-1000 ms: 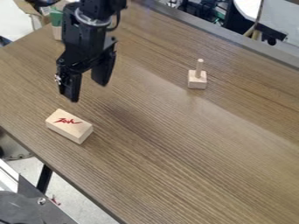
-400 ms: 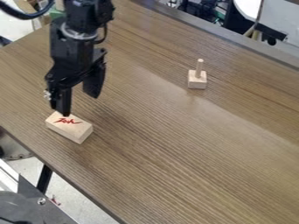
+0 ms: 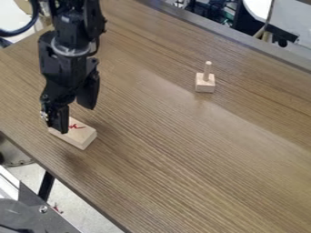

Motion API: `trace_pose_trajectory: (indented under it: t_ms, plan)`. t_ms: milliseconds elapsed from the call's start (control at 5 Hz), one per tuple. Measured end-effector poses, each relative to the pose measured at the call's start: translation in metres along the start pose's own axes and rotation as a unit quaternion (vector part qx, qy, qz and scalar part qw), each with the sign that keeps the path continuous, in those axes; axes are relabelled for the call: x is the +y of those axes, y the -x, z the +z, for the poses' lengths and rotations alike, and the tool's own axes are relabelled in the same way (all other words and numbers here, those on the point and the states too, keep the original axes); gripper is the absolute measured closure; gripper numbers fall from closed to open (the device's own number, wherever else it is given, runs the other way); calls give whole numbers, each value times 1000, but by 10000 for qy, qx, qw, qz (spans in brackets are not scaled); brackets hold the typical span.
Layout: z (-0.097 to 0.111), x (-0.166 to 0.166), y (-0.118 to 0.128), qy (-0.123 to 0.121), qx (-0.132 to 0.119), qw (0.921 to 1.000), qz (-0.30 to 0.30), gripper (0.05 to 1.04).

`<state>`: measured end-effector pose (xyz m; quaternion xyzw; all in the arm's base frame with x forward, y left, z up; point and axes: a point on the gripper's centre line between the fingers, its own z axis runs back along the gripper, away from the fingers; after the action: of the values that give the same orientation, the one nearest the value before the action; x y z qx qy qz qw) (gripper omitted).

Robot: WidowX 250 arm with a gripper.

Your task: Put the block on the tower

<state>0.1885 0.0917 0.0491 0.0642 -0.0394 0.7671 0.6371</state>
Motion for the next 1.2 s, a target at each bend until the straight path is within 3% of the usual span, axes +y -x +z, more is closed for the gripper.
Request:
trace_pose_trajectory:
  t_ms: [400, 600, 800, 1000, 1200]
  plan:
    - [-22, 1, 2, -134, -44, 9999, 23, 83]
    - [-29, -1, -4, -52, 176, 9998, 86, 136]
    - [-33, -4, -9, 4, 222, 9996, 146, 402]
    - [-31, 0, -6, -6, 319, 9994, 96, 521]
    - [-7, -5, 1, 127, 524, 9985, 59, 521]
